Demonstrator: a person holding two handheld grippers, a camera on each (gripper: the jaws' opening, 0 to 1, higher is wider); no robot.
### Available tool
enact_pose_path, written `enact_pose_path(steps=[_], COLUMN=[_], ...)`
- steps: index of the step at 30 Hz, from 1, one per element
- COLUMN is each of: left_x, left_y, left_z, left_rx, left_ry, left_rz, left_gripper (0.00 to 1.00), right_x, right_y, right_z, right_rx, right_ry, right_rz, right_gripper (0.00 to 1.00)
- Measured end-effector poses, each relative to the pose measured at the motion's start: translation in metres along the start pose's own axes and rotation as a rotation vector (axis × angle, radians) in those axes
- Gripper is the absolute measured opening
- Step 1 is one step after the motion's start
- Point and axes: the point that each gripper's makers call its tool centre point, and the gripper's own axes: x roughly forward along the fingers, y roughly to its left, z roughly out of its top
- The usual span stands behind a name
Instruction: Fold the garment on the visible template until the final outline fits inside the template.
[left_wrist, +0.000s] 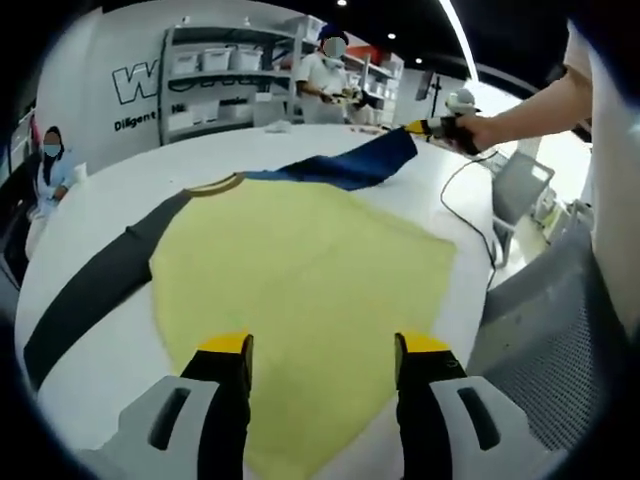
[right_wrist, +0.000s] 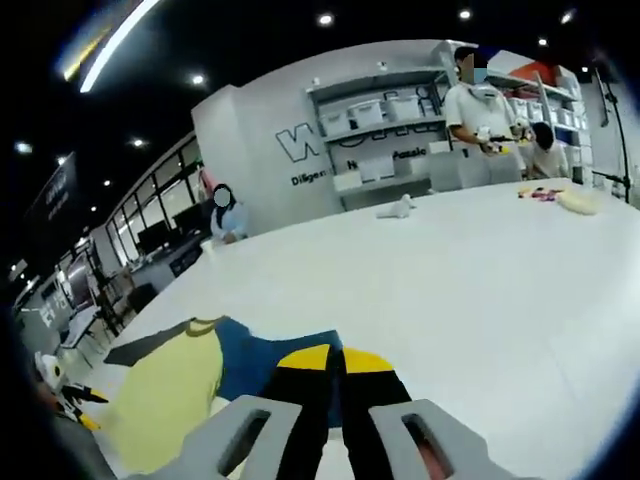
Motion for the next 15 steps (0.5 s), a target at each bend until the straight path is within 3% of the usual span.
enact_pose_path(steps=[9, 15], left_x=[0.0, 0.003], left_y=[0.002, 0.001], left_z=[-0.001, 0.0], left_rx=[-0.009, -0.007], left_ry=[0.013, 0.023], left_rz=[0.019, 0.022], left_gripper=[0.59, 0.59], right_x=[0.017, 0.024], right_y=[-0.026, -0.044], right_z=[-0.008, -0.03], right_rx=[0.014, 0.023], right_ry=[0.052, 0.129], right_rz=[-0.057, -0.103], right_gripper=[0.0, 0.0])
